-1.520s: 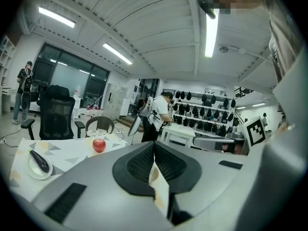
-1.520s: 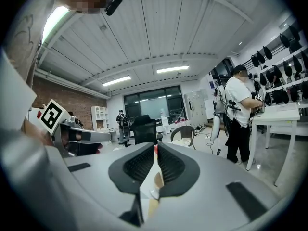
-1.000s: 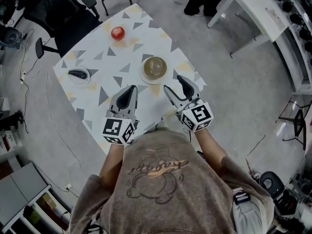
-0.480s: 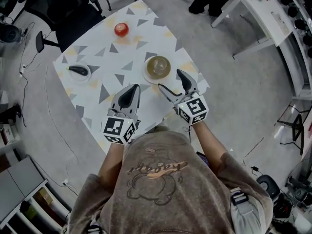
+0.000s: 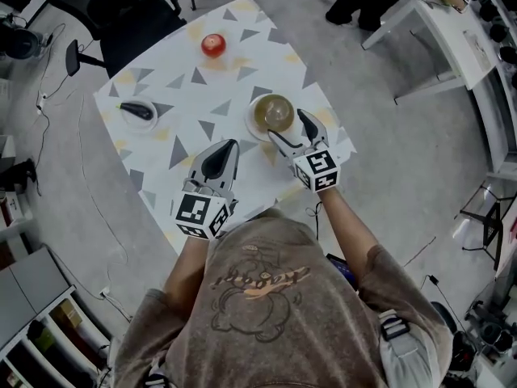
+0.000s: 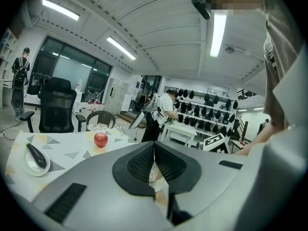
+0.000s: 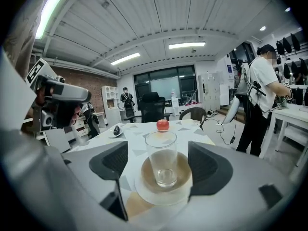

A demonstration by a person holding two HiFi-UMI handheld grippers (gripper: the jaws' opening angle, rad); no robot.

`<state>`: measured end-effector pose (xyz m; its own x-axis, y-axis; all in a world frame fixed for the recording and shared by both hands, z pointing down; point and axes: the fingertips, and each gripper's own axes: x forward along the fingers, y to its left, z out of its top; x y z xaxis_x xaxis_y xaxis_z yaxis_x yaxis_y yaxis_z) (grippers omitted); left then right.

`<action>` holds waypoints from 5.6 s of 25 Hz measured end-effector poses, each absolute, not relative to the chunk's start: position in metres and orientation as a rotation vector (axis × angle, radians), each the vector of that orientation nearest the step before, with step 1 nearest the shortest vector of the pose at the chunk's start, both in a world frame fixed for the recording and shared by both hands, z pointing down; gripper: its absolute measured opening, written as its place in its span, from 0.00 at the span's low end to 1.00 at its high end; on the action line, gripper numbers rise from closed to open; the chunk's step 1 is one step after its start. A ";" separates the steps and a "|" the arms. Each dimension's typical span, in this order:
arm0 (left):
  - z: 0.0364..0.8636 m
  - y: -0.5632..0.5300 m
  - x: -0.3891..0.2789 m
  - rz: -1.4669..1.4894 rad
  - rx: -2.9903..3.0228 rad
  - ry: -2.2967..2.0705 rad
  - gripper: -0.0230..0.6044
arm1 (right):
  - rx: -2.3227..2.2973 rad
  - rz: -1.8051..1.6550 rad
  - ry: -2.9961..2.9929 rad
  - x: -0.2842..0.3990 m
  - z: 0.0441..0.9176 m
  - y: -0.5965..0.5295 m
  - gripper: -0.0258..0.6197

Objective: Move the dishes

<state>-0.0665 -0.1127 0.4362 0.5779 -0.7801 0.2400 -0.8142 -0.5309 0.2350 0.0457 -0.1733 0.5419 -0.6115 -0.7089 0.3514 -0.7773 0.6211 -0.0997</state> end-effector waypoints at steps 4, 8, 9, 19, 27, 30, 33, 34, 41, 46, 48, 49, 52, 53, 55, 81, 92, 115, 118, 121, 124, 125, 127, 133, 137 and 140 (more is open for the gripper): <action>0.441 -0.113 -0.071 0.168 2.478 -1.310 0.07 | 1.194 0.347 -2.548 0.041 0.556 -0.184 0.62; 0.445 -0.114 -0.076 0.167 2.455 -1.309 0.07 | 1.178 0.313 -2.539 0.035 0.563 -0.192 0.59; 0.445 -0.114 -0.076 0.164 2.450 -1.310 0.07 | 1.173 0.308 -2.538 0.034 0.564 -0.194 0.59; 0.448 -0.114 -0.075 0.173 2.445 -1.292 0.07 | 1.144 0.268 -2.530 0.023 0.571 -0.206 0.53; 0.451 -0.116 -0.077 0.178 2.436 -1.297 0.07 | 1.137 0.255 -2.530 0.022 0.570 -0.211 0.48; 0.451 -0.117 -0.077 0.174 2.432 -1.299 0.07 | 1.127 0.248 -2.531 0.022 0.571 -0.211 0.48; 0.451 -0.116 -0.076 0.174 2.431 -1.298 0.07 | 1.118 0.241 -2.535 0.022 0.570 -0.211 0.48; 0.451 -0.116 -0.076 0.175 2.431 -1.298 0.07 | 1.113 0.241 -2.536 0.022 0.570 -0.210 0.48; 0.452 -0.118 -0.073 0.176 2.430 -1.295 0.07 | 1.098 0.238 -2.552 0.024 0.558 -0.211 0.48; 0.452 -0.119 -0.067 0.176 2.437 -1.282 0.07 | 1.087 0.224 -2.601 0.025 0.531 -0.222 0.48; 0.453 -0.120 -0.066 0.176 2.437 -1.281 0.07 | 1.098 0.220 -2.613 0.028 0.520 -0.230 0.48; 0.453 -0.120 -0.065 0.176 2.437 -1.281 0.07 | 1.105 0.218 -2.617 0.030 0.515 -0.235 0.48; 0.454 -0.121 -0.063 0.178 2.436 -1.279 0.07 | 1.126 0.206 -2.624 0.036 0.502 -0.251 0.48; 0.454 -0.121 -0.062 0.180 2.435 -1.277 0.07 | 1.129 0.192 -2.625 0.037 0.498 -0.256 0.48; 0.455 -0.121 -0.061 0.184 2.435 -1.272 0.07 | 1.135 0.165 -2.627 0.040 0.490 -0.267 0.48; 0.472 -0.137 -0.066 0.220 2.377 -1.294 0.07 | 1.127 0.137 -2.585 0.037 0.534 -0.353 0.48; 0.478 -0.145 -0.071 0.231 2.352 -1.304 0.07 | 1.130 0.213 -2.559 0.035 0.575 -0.354 0.48; 0.475 -0.142 -0.070 0.211 2.366 -1.294 0.07 | 1.139 0.264 -2.536 0.049 0.573 -0.342 0.51; 0.473 -0.139 -0.068 0.210 2.378 -1.288 0.07 | 1.149 0.260 -2.536 0.054 0.565 -0.336 0.51; 0.471 -0.135 -0.066 0.211 2.391 -1.279 0.07 | 1.167 0.256 -2.536 0.059 0.556 -0.327 0.51; 0.469 -0.131 -0.063 0.206 2.402 -1.270 0.07 | 1.179 0.256 -2.527 0.065 0.550 -0.317 0.50; 0.468 -0.130 -0.063 0.204 2.406 -1.268 0.07 | 1.180 0.258 -2.523 0.067 0.548 -0.313 0.50; 0.466 -0.127 -0.063 0.202 2.414 -1.263 0.07 | 1.182 0.262 -2.518 0.069 0.546 -0.305 0.50; 0.460 -0.120 -0.062 0.197 2.434 -1.257 0.07 | 1.193 0.282 -2.519 0.072 0.541 -0.282 0.50; 0.458 -0.115 -0.063 0.192 2.444 -1.260 0.07 | 1.204 0.319 -2.502 0.072 0.547 -0.266 0.49; 0.455 -0.113 -0.064 0.189 2.448 -1.261 0.07 | 1.209 0.355 -2.482 0.073 0.555 -0.256 0.49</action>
